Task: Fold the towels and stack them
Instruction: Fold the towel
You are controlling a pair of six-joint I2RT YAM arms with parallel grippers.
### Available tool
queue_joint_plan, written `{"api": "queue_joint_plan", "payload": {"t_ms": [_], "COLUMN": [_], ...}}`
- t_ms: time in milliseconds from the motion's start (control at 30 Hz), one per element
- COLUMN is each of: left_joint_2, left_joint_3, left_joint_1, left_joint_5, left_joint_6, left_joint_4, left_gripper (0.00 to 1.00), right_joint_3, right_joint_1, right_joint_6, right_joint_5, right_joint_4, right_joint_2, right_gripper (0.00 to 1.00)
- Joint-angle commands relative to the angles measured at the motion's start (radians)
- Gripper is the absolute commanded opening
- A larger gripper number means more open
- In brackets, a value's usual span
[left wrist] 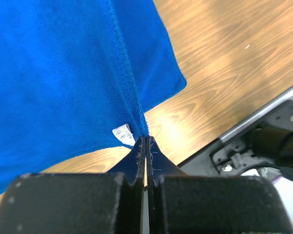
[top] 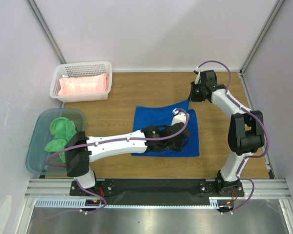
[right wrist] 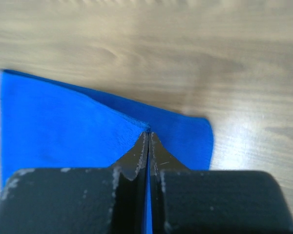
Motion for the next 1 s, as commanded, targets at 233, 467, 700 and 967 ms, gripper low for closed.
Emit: {"api": "queue_joint_plan", "payload": {"t_ms": [233,467,700,967], "left_joint_2": [-0.185,-0.192,-0.122,0.016], "left_joint_3": [0.097,0.085,0.069,0.111], "left_joint_1": [-0.010,-0.010,-0.021,-0.053], "left_joint_5": [-0.088,-0.079,-0.018,0.051], "left_joint_6": [0.014,0.015,0.014,0.031], "left_joint_4": [-0.029,0.003,0.058,0.106], "left_gripper": [0.00,0.00,0.00,0.00], "right_joint_3": [0.165,0.133,0.077,0.051], "right_joint_1": [0.003,-0.002,-0.042,-0.076], "right_joint_6": [0.026,0.013,-0.004,-0.014], "right_joint_5": [-0.052,-0.010,-0.012,-0.040], "right_joint_4": [-0.005,-0.017,0.001,0.006], "right_joint_2": [-0.091,-0.099,-0.078,0.008], "right_gripper": [0.00,0.00,0.00,0.00]}}
